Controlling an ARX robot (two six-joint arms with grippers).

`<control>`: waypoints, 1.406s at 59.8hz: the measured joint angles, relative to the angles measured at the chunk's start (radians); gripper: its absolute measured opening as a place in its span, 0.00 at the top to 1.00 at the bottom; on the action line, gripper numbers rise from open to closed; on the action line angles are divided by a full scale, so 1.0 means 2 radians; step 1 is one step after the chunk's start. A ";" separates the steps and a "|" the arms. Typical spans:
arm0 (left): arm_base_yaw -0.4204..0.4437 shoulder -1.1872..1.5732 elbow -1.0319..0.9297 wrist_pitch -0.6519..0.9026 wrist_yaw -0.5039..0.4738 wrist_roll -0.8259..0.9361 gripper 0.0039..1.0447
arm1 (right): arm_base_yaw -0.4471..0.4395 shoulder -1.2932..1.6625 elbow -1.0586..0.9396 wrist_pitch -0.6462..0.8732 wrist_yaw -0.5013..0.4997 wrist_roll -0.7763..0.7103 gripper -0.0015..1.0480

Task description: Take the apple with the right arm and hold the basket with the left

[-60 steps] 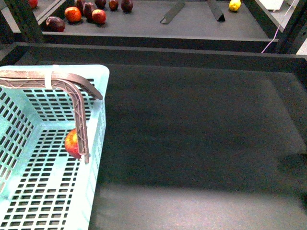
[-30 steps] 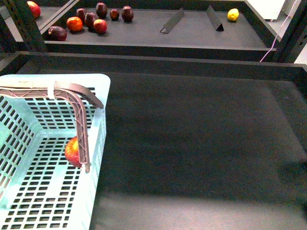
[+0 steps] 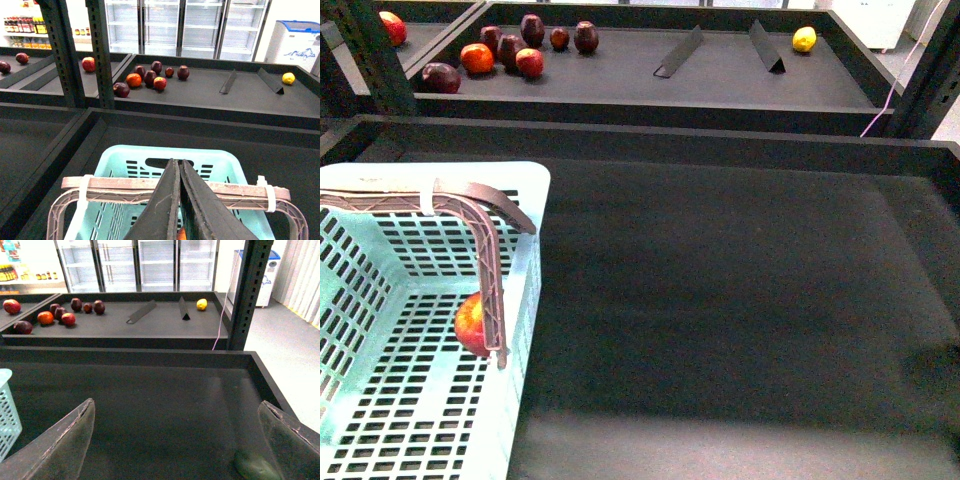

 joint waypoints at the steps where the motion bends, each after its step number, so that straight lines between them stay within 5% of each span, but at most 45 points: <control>1: 0.000 -0.006 -0.002 -0.003 0.000 0.000 0.97 | 0.000 0.000 0.000 0.000 0.000 0.000 0.08; 78: 0.000 -0.304 -0.046 -0.248 0.000 0.002 0.97 | 0.000 0.000 0.000 0.000 0.000 0.000 0.08; 84: 0.000 -0.379 -0.046 -0.332 0.000 0.002 0.97 | 0.000 0.000 0.000 0.000 0.000 0.000 0.08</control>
